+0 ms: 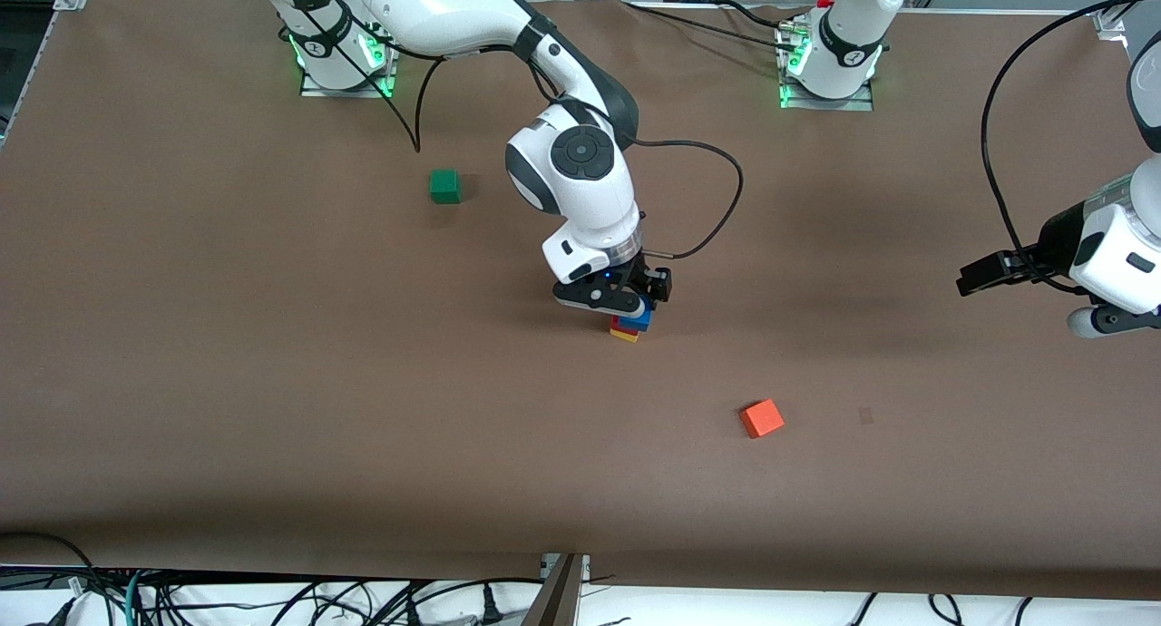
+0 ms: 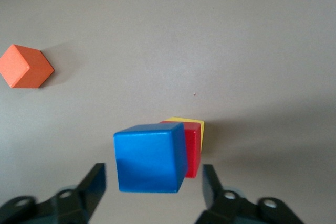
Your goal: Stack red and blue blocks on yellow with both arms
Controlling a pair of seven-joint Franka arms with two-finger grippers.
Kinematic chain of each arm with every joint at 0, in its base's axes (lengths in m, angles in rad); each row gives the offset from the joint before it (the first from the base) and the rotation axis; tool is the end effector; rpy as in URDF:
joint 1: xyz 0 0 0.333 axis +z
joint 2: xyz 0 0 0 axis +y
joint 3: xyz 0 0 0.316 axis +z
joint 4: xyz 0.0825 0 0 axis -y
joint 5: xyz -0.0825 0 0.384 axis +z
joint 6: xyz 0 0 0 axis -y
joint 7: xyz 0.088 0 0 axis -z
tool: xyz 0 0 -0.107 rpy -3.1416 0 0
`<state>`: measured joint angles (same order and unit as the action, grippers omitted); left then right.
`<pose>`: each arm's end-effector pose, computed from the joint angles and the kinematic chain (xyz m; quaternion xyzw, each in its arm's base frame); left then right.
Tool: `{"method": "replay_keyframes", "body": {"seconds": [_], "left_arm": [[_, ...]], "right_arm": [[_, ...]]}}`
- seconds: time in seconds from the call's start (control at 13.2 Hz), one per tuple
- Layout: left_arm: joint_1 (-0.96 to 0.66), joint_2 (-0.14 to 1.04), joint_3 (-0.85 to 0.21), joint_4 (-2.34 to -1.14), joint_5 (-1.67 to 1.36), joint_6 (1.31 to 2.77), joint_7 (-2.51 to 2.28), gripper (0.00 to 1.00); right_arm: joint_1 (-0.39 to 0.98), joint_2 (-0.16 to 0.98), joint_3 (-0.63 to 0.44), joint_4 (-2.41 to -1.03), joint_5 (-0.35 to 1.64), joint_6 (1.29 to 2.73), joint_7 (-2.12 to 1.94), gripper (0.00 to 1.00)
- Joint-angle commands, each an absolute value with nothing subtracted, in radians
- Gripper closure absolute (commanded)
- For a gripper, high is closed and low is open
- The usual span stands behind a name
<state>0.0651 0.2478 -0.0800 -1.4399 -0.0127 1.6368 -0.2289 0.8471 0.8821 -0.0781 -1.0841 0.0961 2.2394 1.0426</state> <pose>0.6308 -0.0050 0.5454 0.9937 0.1083 -0.0268 0.0130 0.5548 0.5712 0.3202 -0.9803 0.1411 -0.0740 0.1164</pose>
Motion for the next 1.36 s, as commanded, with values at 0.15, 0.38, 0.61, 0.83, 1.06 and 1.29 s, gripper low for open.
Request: {"method": "replay_keyframes", "body": {"seconds": [0.15,0.38,0.61,0.83,1.06,1.29], "left_arm": [[0.069,0.256,-0.08,-1.42,-0.021,1.638,-0.209,0.0],[0.069,0.255,-0.08,-1.42,-0.021,1.638,-0.209,0.0],[0.071,0.256,-0.08,-1.42,-0.021,1.638,-0.209,0.0],[0.071,0.255,-0.08,-1.42,-0.021,1.638,-0.209,0.0],[0.068,0.256,-0.08,-1.42,-0.023,1.638,-0.212,0.0],[0.057,0.256,-0.081,-1.42,-0.023,1.638,-0.222,0.0]], "right_arm": [[0.841,0.887,-0.08,-1.052,0.089,2.224,1.045,0.0],[0.813,0.847,-0.083,-1.049,0.084,2.163,1.035,0.0],[0.729,0.755,-0.083,-1.052,0.086,2.036,0.999,0.0],[0.593,0.628,-0.081,-1.071,0.124,1.843,0.797,0.0],[0.453,0.441,-0.084,-1.207,0.221,1.697,0.553,0.0],[0.43,0.284,-0.17,-1.317,0.216,1.555,0.407,0.0]]}}
